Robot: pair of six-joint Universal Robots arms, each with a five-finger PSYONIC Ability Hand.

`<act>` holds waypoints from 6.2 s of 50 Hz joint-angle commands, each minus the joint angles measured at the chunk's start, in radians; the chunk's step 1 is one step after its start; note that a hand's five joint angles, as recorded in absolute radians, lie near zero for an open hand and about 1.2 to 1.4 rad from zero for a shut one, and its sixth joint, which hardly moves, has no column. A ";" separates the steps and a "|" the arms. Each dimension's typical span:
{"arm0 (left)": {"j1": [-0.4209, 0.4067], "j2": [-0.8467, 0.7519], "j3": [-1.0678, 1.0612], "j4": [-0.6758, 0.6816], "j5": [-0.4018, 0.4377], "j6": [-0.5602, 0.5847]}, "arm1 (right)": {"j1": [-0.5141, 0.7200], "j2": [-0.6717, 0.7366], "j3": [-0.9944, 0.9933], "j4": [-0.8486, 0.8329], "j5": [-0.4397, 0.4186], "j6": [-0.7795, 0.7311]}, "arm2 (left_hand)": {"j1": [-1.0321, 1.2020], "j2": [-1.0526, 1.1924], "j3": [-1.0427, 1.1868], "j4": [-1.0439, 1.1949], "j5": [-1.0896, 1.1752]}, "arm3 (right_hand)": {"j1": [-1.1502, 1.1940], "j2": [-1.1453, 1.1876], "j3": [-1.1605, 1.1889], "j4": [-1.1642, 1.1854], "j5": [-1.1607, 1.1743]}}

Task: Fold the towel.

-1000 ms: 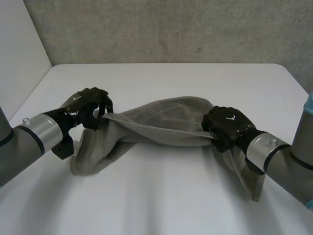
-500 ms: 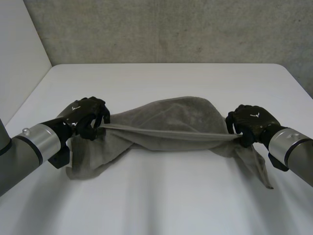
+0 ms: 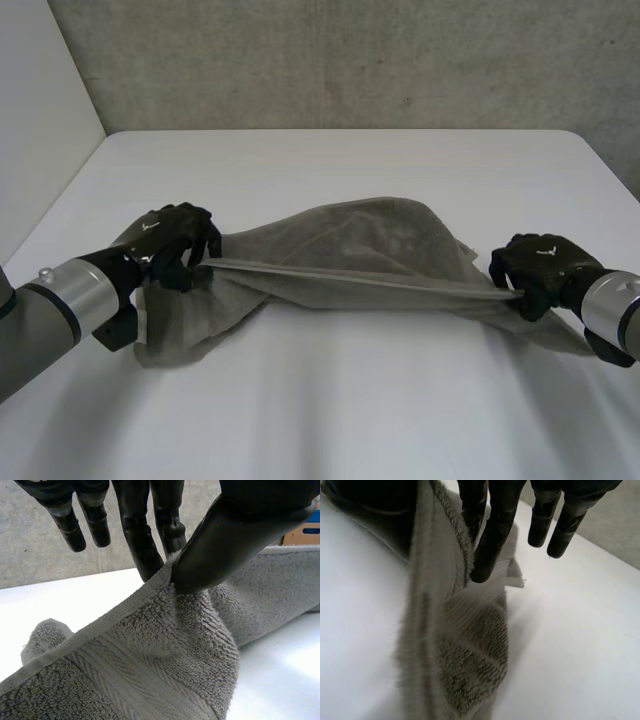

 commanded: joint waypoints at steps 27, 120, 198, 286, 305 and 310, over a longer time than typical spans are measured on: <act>-0.055 -0.153 0.765 0.124 -0.143 0.185 | 0.089 0.074 -0.827 -0.382 0.083 0.348 | 0.121 0.053 -0.051 -0.059 0.071 | 0.088 0.069 -0.043 -0.076 0.072; 0.010 -0.102 0.601 0.213 -0.114 0.122 | 0.076 0.063 -0.657 -0.232 0.119 0.217 | 0.121 0.053 -0.051 -0.059 0.071 | 0.088 0.069 -0.043 -0.076 0.072; -0.044 -0.147 0.731 0.081 -0.138 0.125 | 0.035 -0.010 -0.726 -0.247 0.035 0.311 | 0.121 0.053 -0.051 -0.059 0.071 | 0.088 0.069 -0.043 -0.076 0.072; 0.134 0.234 0.058 0.183 0.095 0.022 | -0.251 -0.337 -0.049 -0.233 -0.329 0.235 | 0.121 0.053 -0.051 -0.059 0.071 | 0.088 0.069 -0.043 -0.076 0.072; 0.066 -0.044 0.179 0.049 0.081 0.148 | -0.083 -0.041 -0.180 -0.094 -0.144 0.200 | 0.121 0.053 -0.051 -0.059 0.071 | 0.088 0.069 -0.043 -0.076 0.072; 0.063 -0.070 0.170 0.026 0.077 0.271 | -0.082 0.018 -0.183 -0.083 -0.141 0.194 | 0.121 0.053 -0.051 -0.059 0.071 | 0.088 0.069 -0.043 -0.076 0.072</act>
